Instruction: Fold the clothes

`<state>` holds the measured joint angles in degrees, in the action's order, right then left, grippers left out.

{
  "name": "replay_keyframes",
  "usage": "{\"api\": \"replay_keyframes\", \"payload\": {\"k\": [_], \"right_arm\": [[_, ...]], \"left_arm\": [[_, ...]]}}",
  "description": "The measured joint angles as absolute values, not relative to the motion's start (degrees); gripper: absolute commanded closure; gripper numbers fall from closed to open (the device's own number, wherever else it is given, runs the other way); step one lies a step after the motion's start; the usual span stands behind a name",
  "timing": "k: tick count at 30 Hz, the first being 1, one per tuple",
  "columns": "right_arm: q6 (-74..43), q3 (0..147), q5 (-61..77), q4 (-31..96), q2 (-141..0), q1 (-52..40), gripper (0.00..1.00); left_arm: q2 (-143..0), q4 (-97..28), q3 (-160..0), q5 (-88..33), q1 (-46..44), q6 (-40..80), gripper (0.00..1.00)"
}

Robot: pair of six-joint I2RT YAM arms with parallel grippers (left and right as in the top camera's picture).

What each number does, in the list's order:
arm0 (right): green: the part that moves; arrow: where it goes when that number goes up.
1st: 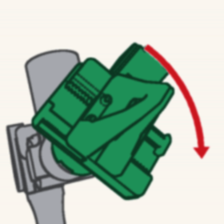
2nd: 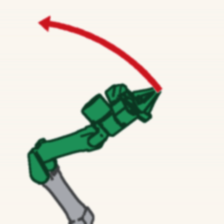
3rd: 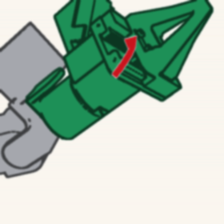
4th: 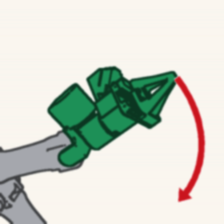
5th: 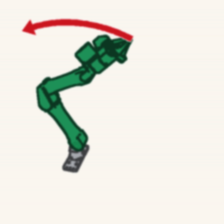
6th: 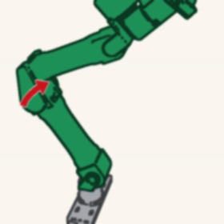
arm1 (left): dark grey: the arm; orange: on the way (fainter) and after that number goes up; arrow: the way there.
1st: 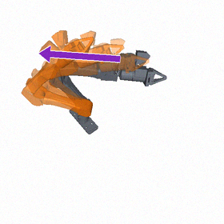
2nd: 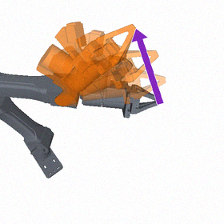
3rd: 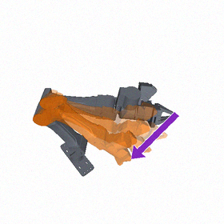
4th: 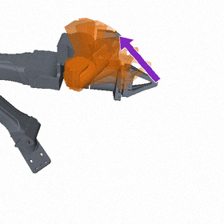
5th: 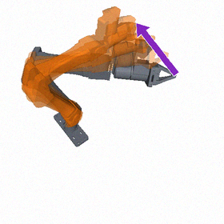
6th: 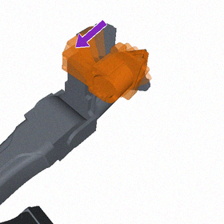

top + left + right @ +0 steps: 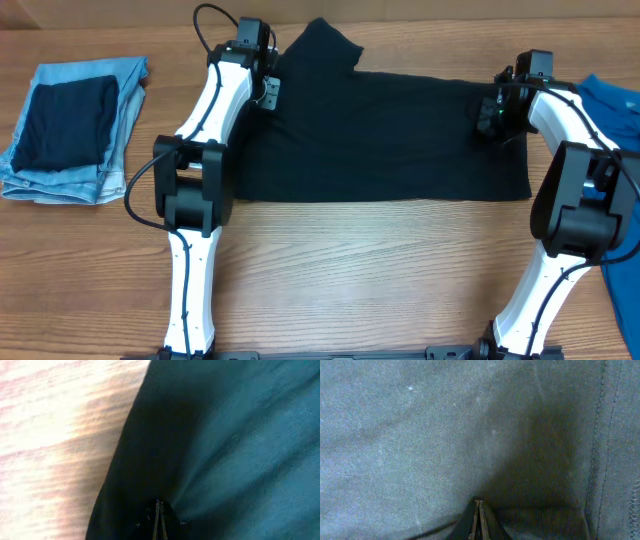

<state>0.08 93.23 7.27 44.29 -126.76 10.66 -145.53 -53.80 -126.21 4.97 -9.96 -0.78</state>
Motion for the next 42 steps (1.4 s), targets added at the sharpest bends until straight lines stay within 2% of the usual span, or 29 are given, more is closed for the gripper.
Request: {"api": "replay_keyframes", "payload": {"k": [20,22,25,27,30,32,33,37,42], "right_arm": [[1.7,93.9,7.2,50.6,-126.8,5.6,0.96],[1.7,94.0,7.2,50.5,-126.7,5.6,0.95],[1.7,95.9,7.3,51.8,-126.8,5.5,0.83],[1.7,100.1,8.6,52.1,-126.8,5.5,0.72],[1.2,107.6,11.2,51.2,-126.8,5.5,0.70],[0.8,109.9,11.7,49.4,-126.8,5.5,0.62],[0.4,110.1,11.6,48.8,-126.8,5.5,0.60],[-1.1,110.2,7.9,48.7,-126.8,5.5,0.52],[-1.7,110.2,1.0,49.0,-126.8,5.5,0.50]], "left_arm": [[-145.0,-75.7,-126.7,10.3,-6.2,18.1,0.96],[-145.0,-75.7,-126.6,10.4,-6.2,18.6,0.96],[-144.9,-75.4,-126.8,10.4,-6.2,19.2,0.95],[-144.9,-75.0,-127.7,10.4,-6.2,19.2,0.89],[-144.1,-73.2,-134.5,8.9,-5.8,17.9,0.70],[-142.7,-71.0,-139.1,5.7,-5.5,15.4,0.41],[-141.7,-70.0,-141.2,3.2,-5.5,13.4,0.31],[-138.8,-66.0,-144.6,-7.1,-5.5,5.2,0.20],[-138.8,-63.9,-144.7,-14.0,-5.5,-3.5,0.08]]}}
